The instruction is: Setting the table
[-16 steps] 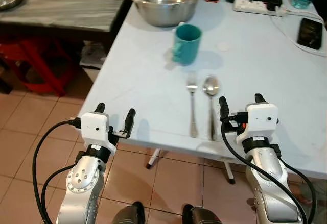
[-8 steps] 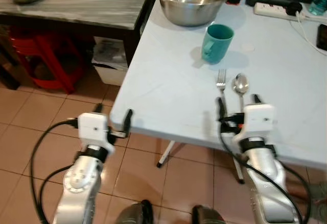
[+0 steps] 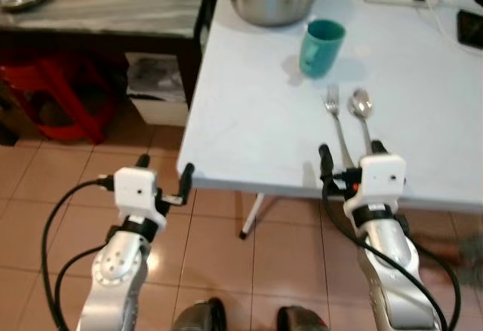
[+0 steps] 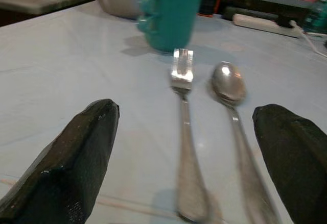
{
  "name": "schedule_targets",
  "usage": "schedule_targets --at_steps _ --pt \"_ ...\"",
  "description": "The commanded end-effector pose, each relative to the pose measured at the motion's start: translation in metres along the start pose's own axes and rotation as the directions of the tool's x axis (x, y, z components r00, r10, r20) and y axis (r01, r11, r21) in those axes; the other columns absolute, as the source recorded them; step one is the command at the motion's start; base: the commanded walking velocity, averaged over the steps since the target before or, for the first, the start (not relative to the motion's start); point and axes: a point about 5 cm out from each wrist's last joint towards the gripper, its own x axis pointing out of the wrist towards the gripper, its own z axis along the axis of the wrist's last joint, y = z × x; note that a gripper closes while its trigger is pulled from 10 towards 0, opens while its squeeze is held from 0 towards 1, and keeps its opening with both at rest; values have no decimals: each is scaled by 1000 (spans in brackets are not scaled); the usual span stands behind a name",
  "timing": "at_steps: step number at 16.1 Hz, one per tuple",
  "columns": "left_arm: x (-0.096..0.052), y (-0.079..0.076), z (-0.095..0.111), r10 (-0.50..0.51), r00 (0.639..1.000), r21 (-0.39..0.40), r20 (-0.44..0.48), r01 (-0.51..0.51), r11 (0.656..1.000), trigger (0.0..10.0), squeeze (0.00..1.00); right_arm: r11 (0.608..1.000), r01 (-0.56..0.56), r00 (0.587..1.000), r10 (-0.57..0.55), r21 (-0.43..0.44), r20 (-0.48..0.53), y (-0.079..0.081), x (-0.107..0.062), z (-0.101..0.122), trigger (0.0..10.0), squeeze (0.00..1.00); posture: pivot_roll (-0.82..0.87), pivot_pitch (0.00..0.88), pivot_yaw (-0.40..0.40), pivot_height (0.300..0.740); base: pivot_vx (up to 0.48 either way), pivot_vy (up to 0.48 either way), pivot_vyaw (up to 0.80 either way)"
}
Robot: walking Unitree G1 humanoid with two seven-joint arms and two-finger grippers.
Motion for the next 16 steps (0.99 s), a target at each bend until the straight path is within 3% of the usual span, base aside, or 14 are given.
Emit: schedule_targets --at_steps 1,5,12,16 --pt "-1 -6 -2 -27 1000 -2 -4 27 1000 10000 0 1000 26 1000 -27 -8 -15 -7 -4 -3 10000 0 -107 237 18 740 0 0 -800" --pt "-2 -8 0 -34 999 -2 6 34 999 10000 0 1000 21 1000 -21 -10 -12 -6 -3 -3 10000 0 -105 235 13 740 0 0 -769" --pt "0 -10 2 -41 999 -9 12 41 999 10000 0 1000 11 1000 -11 -7 23 -9 8 7 10000 0 -110 243 13 740 0 0 0" --pt "0 -17 3 -127 992 1 8 127 992 10000 0 1000 -31 999 31 0 12 -6 28 11 10000 0 -105 264 12 740 0 0 0"
